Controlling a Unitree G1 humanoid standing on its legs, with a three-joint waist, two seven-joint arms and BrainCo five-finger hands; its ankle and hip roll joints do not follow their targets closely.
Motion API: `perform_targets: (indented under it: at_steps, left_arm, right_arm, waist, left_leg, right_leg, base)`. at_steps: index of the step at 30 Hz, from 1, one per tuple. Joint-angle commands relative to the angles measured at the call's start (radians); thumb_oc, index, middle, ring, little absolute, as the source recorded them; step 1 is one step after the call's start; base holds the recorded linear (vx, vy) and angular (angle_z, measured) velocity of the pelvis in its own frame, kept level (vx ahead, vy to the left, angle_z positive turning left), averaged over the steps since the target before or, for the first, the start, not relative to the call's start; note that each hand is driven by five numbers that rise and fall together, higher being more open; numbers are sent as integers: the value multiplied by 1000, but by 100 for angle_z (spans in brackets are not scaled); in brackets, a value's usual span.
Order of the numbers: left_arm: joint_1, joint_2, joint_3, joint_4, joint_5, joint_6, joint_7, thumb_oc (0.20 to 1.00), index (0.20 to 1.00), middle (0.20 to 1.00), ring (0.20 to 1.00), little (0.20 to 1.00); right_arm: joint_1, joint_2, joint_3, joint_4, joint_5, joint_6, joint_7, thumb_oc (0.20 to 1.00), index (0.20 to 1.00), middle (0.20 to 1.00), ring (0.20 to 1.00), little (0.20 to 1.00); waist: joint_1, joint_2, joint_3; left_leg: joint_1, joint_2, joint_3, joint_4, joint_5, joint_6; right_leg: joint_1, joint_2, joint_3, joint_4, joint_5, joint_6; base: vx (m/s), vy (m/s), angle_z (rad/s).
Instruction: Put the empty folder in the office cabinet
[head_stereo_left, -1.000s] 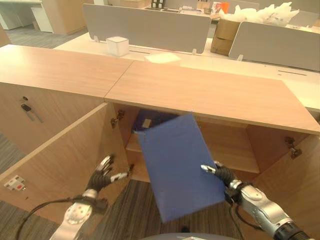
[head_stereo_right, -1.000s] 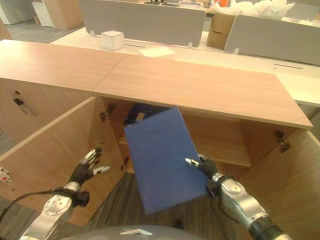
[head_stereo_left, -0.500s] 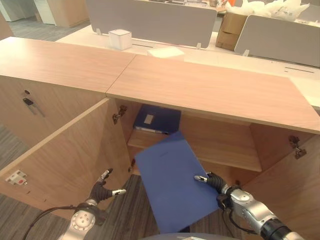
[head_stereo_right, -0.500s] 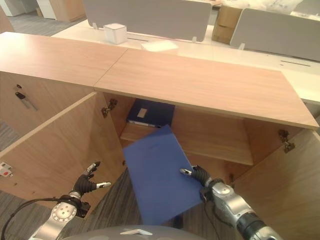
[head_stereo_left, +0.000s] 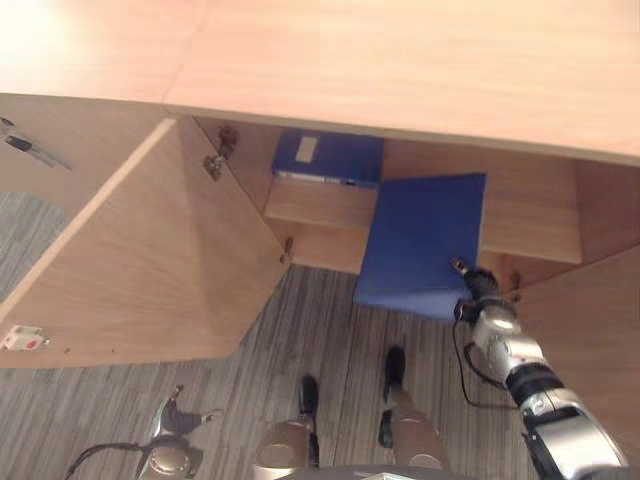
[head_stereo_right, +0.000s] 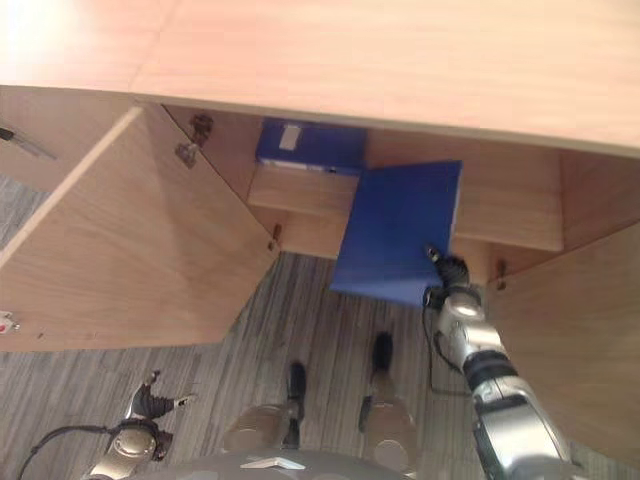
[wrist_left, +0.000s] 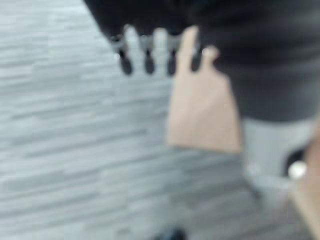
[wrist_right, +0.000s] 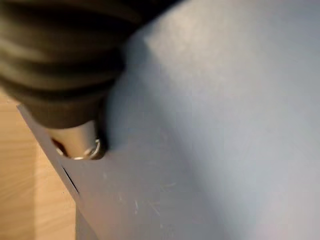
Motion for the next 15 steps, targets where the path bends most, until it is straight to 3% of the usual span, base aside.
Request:
perform_targets:
  at_steps: [1,7,15]
  left_arm:
    - [-30,22,-10,28,37,-6,50,1000,1000,1000,1000,1000]
    - [-43,5,-34,101,23,-8,93,1000,1000,1000,1000,1000]
    - [-76,10,-99,81,-13,-17,112,1000,1000,1000,1000,1000]
  right_arm:
    - [-76,-38,-46,6,70,-95,-55,200,200,200,200,200]
    - [-229,-106,-104,202,115,-114,-115,200,200,200,200,200]
    - [-498,-283,-166,418,271,-144,-156,200,200,200,200,200]
  waist:
    - [17,17,-11]
    - [35,36,19]
    - [75,59,60]
  left_leg:
    - [-86,10,-23,-39,33,3]
    - [-134,3,-34,-39,46,-2]
    - [-200,4,-61,-39,63,-19]
  right_leg:
    - [114,-27,-17,19,-171,86]
    - [75,-32,-19,17,-166,88]
    - [-2,-44,-49,81,-191,83]
  base:
    - [-32,30,-1]
    - [-19,16,3]
    - [-21,-19,10]
